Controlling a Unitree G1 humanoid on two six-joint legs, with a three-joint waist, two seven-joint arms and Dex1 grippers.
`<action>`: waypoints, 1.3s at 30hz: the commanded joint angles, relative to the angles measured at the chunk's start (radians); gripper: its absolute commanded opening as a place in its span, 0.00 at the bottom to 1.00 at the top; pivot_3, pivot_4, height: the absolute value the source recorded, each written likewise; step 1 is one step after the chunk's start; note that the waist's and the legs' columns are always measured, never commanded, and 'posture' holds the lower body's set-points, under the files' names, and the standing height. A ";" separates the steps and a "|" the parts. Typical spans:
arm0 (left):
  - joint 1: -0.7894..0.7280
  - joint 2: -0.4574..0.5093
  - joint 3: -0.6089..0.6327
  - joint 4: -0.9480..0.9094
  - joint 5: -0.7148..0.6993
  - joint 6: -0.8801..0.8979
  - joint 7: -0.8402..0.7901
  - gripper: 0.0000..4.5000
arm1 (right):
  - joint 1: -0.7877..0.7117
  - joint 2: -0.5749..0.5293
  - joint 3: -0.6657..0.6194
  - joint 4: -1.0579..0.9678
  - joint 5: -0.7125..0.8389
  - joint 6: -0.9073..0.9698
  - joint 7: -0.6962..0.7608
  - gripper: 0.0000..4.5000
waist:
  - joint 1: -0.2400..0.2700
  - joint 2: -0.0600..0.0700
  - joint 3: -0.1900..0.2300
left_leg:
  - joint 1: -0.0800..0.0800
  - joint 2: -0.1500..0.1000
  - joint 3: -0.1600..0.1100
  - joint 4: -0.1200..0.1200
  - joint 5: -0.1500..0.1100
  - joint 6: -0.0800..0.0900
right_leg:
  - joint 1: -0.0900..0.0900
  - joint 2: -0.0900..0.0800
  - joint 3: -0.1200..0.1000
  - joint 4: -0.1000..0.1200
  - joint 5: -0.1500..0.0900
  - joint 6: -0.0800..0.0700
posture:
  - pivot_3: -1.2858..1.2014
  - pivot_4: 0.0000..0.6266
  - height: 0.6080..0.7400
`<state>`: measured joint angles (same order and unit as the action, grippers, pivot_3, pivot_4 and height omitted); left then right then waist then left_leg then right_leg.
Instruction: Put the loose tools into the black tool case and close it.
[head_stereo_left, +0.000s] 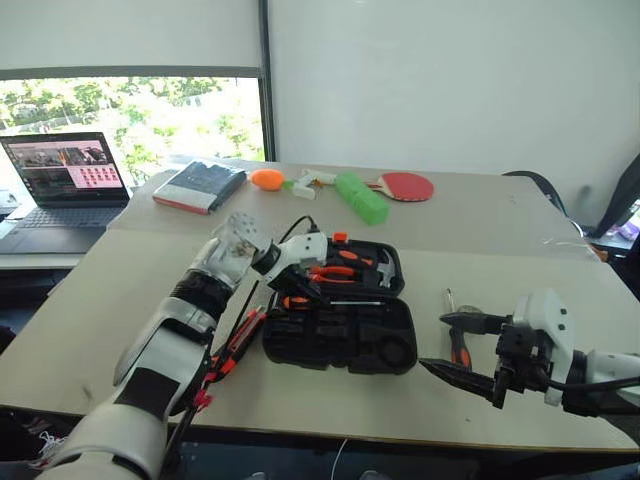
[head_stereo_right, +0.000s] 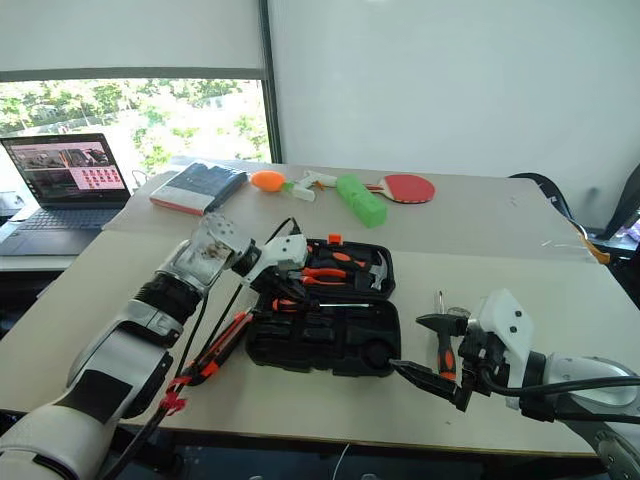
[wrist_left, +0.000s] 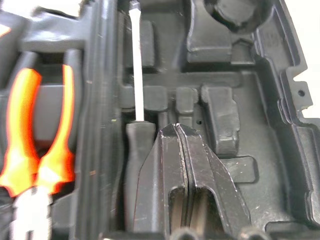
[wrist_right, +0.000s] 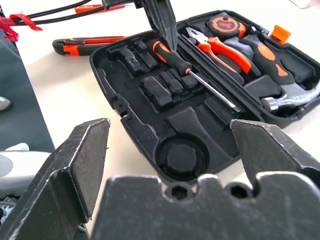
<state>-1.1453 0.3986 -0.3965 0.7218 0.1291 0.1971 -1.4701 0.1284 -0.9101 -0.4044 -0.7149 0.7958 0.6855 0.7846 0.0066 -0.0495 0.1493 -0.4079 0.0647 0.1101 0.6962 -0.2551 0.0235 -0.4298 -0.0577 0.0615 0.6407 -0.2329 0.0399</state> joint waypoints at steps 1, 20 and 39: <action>-0.032 -0.023 -0.016 0.040 0.039 -0.066 0.059 0.01 | -0.019 0.008 -0.006 -0.003 -0.004 -0.023 -0.004 1.00 | 0.004 0.000 0.000 | 0.000 0.000 0.000 0.000 0.000 0.000 | 0.000 0.000 0.000 0.000 0.000 0.000 | 0.52 0.24 0.97; -0.031 -0.093 -0.107 0.233 0.211 -0.296 0.223 0.01 | 0.008 0.021 -0.028 -0.023 0.001 -0.017 -0.002 1.00 | 0.005 0.000 0.000 | 0.001 -0.001 -0.001 0.000 0.000 0.000 | 0.003 0.000 0.001 0.000 0.000 0.000 | 0.52 0.24 0.97; 0.014 -0.097 -0.137 0.223 0.227 -0.438 0.190 0.01 | 0.029 0.052 -0.012 0.000 -0.056 -0.035 -0.014 1.00 | 0.006 0.002 -0.001 | 0.003 -0.002 -0.001 0.001 0.000 0.000 | 0.006 0.000 0.002 -0.001 0.000 0.002 | 0.52 0.24 0.97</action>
<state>-1.1680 0.3160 -0.4866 0.9375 0.3236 -0.2114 -1.2457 0.1642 -0.8672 -0.4016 -0.7125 0.7478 0.6801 0.7804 0.0121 -0.0478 0.1480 -0.4049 0.0627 0.1091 0.6967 -0.2556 0.0241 -0.4243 -0.0581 0.0634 0.6398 -0.2328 0.0415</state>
